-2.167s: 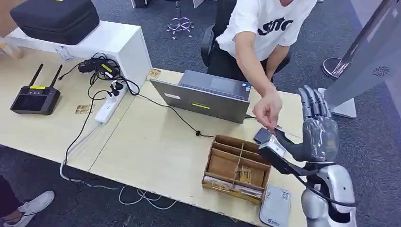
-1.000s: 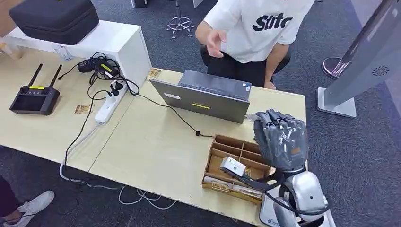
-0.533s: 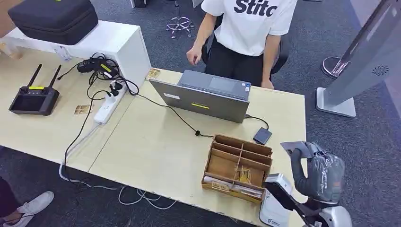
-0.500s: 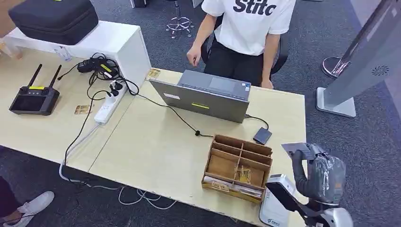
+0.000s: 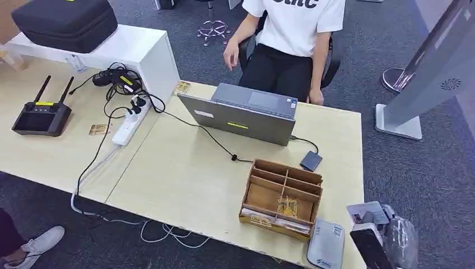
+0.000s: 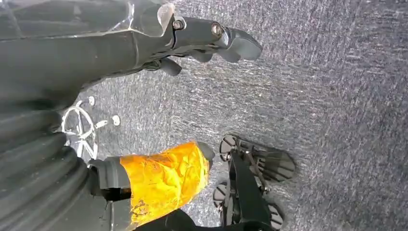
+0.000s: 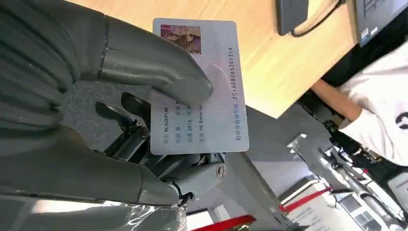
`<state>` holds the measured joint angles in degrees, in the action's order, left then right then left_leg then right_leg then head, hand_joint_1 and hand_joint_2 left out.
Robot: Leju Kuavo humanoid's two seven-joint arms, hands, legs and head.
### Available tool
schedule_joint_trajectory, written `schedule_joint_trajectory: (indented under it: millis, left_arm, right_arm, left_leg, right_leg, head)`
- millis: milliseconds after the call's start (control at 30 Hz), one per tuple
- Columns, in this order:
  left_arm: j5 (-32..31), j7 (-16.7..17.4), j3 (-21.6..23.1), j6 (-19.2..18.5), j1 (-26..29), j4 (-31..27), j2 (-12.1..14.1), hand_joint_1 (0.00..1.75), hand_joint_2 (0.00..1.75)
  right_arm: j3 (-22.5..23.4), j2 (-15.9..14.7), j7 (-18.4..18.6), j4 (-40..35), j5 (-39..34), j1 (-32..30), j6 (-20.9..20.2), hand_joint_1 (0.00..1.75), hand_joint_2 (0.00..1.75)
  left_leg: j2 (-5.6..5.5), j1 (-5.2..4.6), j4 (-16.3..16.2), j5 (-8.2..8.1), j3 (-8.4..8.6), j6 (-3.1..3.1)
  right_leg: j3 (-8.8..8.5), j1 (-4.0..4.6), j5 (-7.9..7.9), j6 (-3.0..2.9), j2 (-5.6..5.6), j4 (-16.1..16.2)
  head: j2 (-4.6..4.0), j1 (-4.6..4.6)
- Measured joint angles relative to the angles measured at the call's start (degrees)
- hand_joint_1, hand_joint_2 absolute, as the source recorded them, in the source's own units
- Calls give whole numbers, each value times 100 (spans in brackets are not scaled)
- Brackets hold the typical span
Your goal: Pass the card to the sensor for recognition and then transmit it.
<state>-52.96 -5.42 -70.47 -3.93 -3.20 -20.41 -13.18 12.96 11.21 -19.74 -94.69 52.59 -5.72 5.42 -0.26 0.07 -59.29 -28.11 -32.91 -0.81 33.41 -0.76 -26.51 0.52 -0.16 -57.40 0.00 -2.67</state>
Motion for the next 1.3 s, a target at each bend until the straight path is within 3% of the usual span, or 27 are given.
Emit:
schedule_joint_trajectory:
  millis: [333,1300]
  left_arm:
    - [-85,0,-22,-13,-2,-48,-4,0,175]
    - [-247,-15,-155,-24,-5,-192,-85,0,175]
  right_arm:
    - [-144,0,118,617,166,117,-98,175,175]
    - [-380,-111,409,1301,503,338,22,175,175]
  left_leg:
    - [0,1,0,0,0,0]
    - [0,0,0,0,0,0]
  right_leg:
    - [0,-1,0,0,0,0]
    - [0,-1,0,0,0,0]
  head:
    - [-2,-2]
    - [0,-2]
